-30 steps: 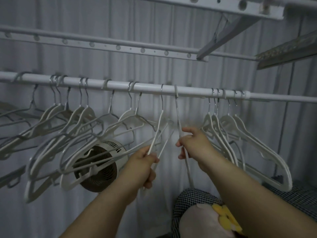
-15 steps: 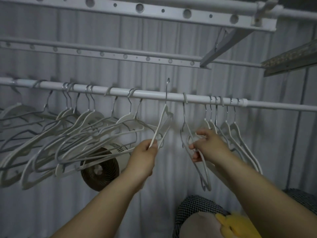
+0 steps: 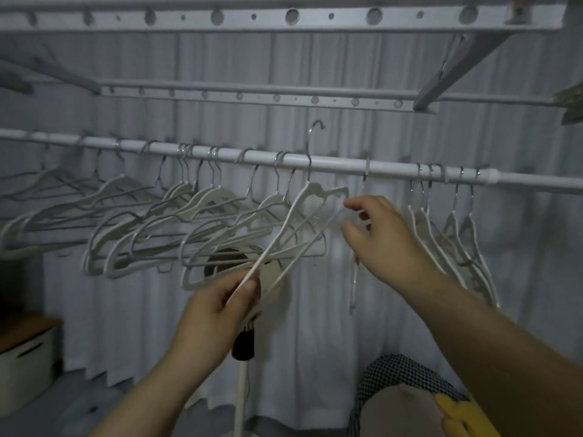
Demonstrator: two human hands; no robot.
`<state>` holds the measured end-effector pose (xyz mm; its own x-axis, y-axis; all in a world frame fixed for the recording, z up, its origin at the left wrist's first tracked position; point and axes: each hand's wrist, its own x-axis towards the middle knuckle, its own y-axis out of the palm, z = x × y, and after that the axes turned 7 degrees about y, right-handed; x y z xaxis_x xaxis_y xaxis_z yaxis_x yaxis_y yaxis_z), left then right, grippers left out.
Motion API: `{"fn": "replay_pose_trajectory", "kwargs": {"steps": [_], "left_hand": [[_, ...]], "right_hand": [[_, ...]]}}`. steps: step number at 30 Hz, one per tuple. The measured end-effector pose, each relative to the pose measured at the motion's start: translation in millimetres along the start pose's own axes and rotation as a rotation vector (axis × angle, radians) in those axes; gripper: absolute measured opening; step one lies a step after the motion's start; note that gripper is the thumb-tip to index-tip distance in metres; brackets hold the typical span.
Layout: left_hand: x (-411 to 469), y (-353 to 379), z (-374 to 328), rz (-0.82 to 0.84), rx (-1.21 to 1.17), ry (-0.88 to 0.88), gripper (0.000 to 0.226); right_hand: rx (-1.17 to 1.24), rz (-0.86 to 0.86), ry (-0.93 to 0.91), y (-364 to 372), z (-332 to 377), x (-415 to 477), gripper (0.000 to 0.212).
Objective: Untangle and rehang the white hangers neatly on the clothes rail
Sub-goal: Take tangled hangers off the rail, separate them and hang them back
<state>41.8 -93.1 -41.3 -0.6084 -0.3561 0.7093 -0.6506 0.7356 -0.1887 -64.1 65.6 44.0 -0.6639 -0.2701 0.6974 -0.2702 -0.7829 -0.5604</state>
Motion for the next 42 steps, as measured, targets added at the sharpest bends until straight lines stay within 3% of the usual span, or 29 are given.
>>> {"fn": "replay_pose_trajectory", "kwargs": {"steps": [2,10,12,15,18,20,21,26,28,31,34,38,42], "left_hand": [[-17,-22,-4,-0.039,0.085,0.002,0.04],[-51,-110,-16,-0.006,0.226,-0.002,0.032],[-53,-129,-22,0.003,0.245,0.009,0.029],[-58,-157,-28,-0.014,0.226,-0.009,0.028],[-69,-187,-28,-0.047,0.143,-0.06,0.012],[-73,-208,-24,-0.091,0.114,-0.092,0.02],[-75,-216,-21,-0.133,0.131,-0.103,0.008],[-88,-231,-7,-0.228,0.635,0.048,0.03],[-100,-218,-7,-0.148,0.52,0.001,0.026],[-114,-198,-5,0.128,0.325,-0.13,0.01],[-121,-187,-9,0.344,0.097,-0.278,0.014],[-129,-180,-19,0.52,-0.068,-0.39,0.022],[-133,-174,-32,0.617,-0.147,-0.465,0.019]], "right_hand": [[0.002,0.027,-0.036,9,5,-2,0.041],[-0.004,0.133,-0.105,14,47,-26,0.062],[0.134,0.243,-0.113,13,62,-31,0.051],[0.285,0.4,-0.111,18,90,-42,0.008],[0.307,0.444,-0.069,28,112,-56,0.012],[0.317,0.459,-0.044,34,129,-67,0.014],[0.31,0.467,-0.04,37,136,-73,0.016],[0.284,0.433,0.042,57,161,-101,0.032],[0.297,0.424,0.098,66,164,-115,0.031],[0.376,0.484,0.17,79,169,-139,0.023],[0.414,0.526,0.272,91,172,-156,0.019],[0.509,0.543,0.525,95,180,-167,0.029],[0.469,0.47,0.576,90,180,-163,0.027]]}}
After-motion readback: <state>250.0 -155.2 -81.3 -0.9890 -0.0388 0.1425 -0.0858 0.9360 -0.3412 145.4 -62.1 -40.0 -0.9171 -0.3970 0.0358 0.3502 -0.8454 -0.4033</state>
